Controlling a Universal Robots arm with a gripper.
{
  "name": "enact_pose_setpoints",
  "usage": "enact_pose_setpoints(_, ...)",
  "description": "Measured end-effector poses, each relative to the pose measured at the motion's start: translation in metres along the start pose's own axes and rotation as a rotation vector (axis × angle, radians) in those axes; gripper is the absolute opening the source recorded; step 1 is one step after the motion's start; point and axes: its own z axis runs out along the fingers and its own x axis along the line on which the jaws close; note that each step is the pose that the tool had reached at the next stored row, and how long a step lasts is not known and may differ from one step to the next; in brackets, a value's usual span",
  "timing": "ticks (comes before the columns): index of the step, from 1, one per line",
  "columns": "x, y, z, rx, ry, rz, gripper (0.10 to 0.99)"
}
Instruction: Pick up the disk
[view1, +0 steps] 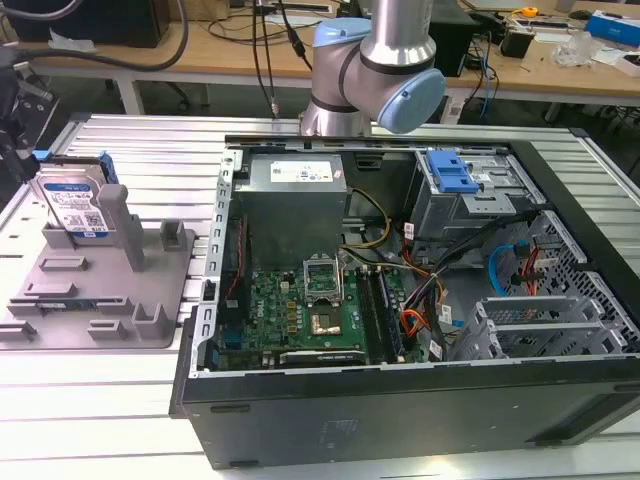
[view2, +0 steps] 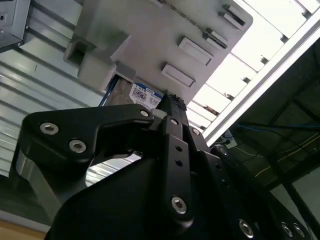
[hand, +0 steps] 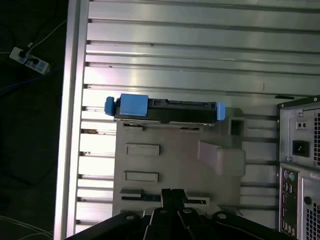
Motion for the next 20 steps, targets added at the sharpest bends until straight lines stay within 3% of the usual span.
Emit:
enact_pose_setpoints(5,-0.0001,0.0000,0.0000,0.000,0.0041,-0.105,0.106)
enact_pose_setpoints(8,-0.0001,-0.0001,0.0004,0.000,0.0104,-0.268,0.106)
enact_pose_setpoints(12,-0.0001,-0.0001,0.0006,0.000,0.0137,-0.354,0.114)
enact_pose_setpoints(13,-0.0001,-0.0001,0.0008,0.000,0.0150,-0.387,0.169)
enact_pose_setpoints(14,-0.0001,-0.0001,0.0008,0.000,0.0157,-0.404,0.298)
enact_pose_setpoints(15,-0.0001,-0.0001,0.0009,0.000,0.0164,-0.424,0.298)
enact_pose_setpoints(19,-0.0001,-0.0001,0.0014,0.001,0.0208,-0.534,0.541)
enact_pose_setpoints(20,-0.0002,-0.0002,0.0016,0.002,0.0224,-0.568,0.541)
